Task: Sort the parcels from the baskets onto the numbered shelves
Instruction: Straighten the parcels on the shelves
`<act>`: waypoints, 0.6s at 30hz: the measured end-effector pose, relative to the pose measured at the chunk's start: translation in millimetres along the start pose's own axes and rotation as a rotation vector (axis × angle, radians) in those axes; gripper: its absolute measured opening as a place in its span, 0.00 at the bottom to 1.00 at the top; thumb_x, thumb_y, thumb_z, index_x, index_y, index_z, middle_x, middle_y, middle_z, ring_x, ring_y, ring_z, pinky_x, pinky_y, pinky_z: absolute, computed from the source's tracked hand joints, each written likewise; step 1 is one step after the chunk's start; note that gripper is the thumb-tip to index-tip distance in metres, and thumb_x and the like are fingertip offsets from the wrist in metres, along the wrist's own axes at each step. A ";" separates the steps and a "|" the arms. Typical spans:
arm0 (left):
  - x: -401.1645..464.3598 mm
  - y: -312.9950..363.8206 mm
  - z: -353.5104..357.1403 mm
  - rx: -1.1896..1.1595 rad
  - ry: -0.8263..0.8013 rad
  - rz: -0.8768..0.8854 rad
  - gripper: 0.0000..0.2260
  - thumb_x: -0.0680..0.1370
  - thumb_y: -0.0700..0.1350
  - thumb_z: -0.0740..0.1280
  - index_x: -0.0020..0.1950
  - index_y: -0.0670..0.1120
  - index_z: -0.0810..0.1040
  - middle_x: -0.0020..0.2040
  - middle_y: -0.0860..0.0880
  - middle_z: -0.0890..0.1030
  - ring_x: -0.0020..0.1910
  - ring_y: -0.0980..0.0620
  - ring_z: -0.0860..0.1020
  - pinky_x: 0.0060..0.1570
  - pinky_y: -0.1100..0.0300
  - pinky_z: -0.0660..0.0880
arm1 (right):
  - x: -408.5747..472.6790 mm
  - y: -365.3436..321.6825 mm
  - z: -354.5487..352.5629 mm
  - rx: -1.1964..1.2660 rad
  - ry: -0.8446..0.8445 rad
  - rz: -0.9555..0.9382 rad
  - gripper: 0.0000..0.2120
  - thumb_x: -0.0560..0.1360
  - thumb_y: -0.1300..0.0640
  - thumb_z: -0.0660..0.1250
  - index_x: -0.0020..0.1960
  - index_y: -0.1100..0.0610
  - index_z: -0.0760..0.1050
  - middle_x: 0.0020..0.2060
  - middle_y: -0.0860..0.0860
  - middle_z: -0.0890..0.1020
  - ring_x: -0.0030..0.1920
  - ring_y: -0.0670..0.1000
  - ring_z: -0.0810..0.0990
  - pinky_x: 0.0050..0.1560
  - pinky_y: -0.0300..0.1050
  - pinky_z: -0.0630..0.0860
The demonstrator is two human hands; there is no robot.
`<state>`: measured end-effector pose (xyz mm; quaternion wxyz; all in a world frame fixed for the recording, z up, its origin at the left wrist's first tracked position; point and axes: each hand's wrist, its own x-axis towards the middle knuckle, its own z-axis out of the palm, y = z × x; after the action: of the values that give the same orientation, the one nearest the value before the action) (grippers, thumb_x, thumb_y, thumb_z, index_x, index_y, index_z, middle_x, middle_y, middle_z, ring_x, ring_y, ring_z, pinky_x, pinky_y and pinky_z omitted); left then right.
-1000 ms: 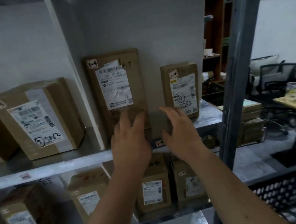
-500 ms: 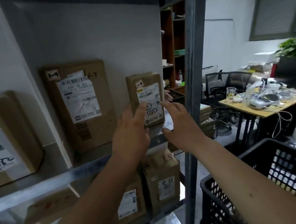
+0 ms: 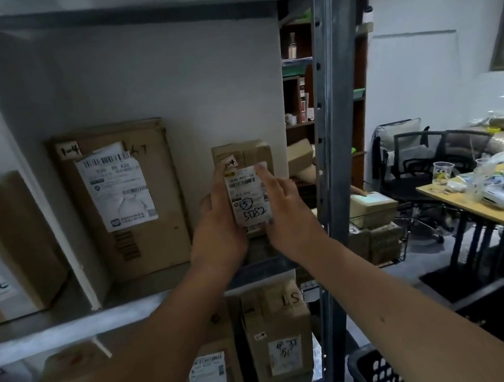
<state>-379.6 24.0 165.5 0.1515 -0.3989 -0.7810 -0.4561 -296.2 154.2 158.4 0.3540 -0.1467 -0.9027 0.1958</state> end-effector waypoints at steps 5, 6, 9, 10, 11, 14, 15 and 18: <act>5.9 -4.0 2.1 0.008 0.013 -0.062 0.51 0.77 0.34 0.70 0.80 0.74 0.42 0.69 0.44 0.75 0.57 0.44 0.83 0.51 0.41 0.84 | 13.8 -0.9 7.9 0.077 -0.070 0.056 0.57 0.73 0.72 0.72 0.82 0.37 0.40 0.73 0.58 0.63 0.66 0.58 0.75 0.60 0.47 0.78; 7.0 -3.5 2.8 0.012 0.018 -0.067 0.51 0.77 0.34 0.70 0.80 0.74 0.42 0.69 0.44 0.75 0.58 0.44 0.82 0.53 0.41 0.84 | 14.2 -0.2 9.0 0.098 -0.070 0.060 0.55 0.73 0.73 0.71 0.82 0.39 0.42 0.72 0.57 0.64 0.65 0.57 0.75 0.58 0.44 0.77; 10.9 -3.1 5.2 0.047 0.030 -0.063 0.50 0.78 0.36 0.70 0.81 0.71 0.42 0.70 0.45 0.76 0.61 0.44 0.81 0.56 0.42 0.83 | 13.4 -0.7 12.2 0.147 -0.069 0.080 0.54 0.73 0.74 0.71 0.82 0.39 0.45 0.72 0.58 0.64 0.64 0.58 0.75 0.60 0.47 0.79; 11.9 -2.9 5.7 0.053 0.030 -0.064 0.50 0.78 0.37 0.70 0.81 0.71 0.42 0.69 0.45 0.76 0.61 0.44 0.81 0.56 0.43 0.83 | 13.4 -1.4 12.8 0.158 -0.075 0.082 0.54 0.73 0.74 0.70 0.82 0.39 0.45 0.72 0.57 0.64 0.65 0.58 0.75 0.63 0.50 0.79; 13.0 -3.4 6.5 0.054 0.026 -0.069 0.49 0.79 0.38 0.70 0.81 0.71 0.41 0.69 0.44 0.76 0.61 0.44 0.81 0.55 0.42 0.83 | 13.8 -1.5 13.7 0.165 -0.086 0.084 0.54 0.73 0.73 0.70 0.82 0.38 0.44 0.72 0.57 0.63 0.66 0.58 0.74 0.64 0.52 0.79; 14.1 -3.5 8.4 0.085 0.019 -0.081 0.46 0.80 0.40 0.69 0.80 0.72 0.42 0.65 0.44 0.78 0.56 0.44 0.82 0.52 0.41 0.83 | 14.1 -1.9 13.7 0.185 -0.124 0.111 0.53 0.74 0.72 0.70 0.83 0.39 0.43 0.73 0.55 0.61 0.69 0.57 0.72 0.67 0.51 0.77; 14.1 -3.3 9.0 0.096 0.018 -0.085 0.45 0.80 0.40 0.68 0.80 0.72 0.42 0.65 0.43 0.78 0.54 0.44 0.82 0.51 0.41 0.83 | 13.5 -2.6 13.1 0.189 -0.137 0.119 0.53 0.74 0.72 0.70 0.83 0.40 0.43 0.74 0.55 0.61 0.69 0.57 0.72 0.67 0.49 0.76; 15.3 -3.0 10.2 0.107 0.021 -0.100 0.43 0.82 0.42 0.67 0.80 0.72 0.41 0.64 0.43 0.77 0.50 0.46 0.81 0.48 0.44 0.83 | 11.1 -4.6 10.8 0.189 -0.179 0.127 0.51 0.75 0.71 0.70 0.84 0.42 0.44 0.77 0.54 0.59 0.73 0.56 0.69 0.69 0.46 0.72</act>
<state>-390.3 39.2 167.4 0.1579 -0.3460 -0.8215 -0.4248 -312.1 152.0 159.7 0.2715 -0.1513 -0.8970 0.3144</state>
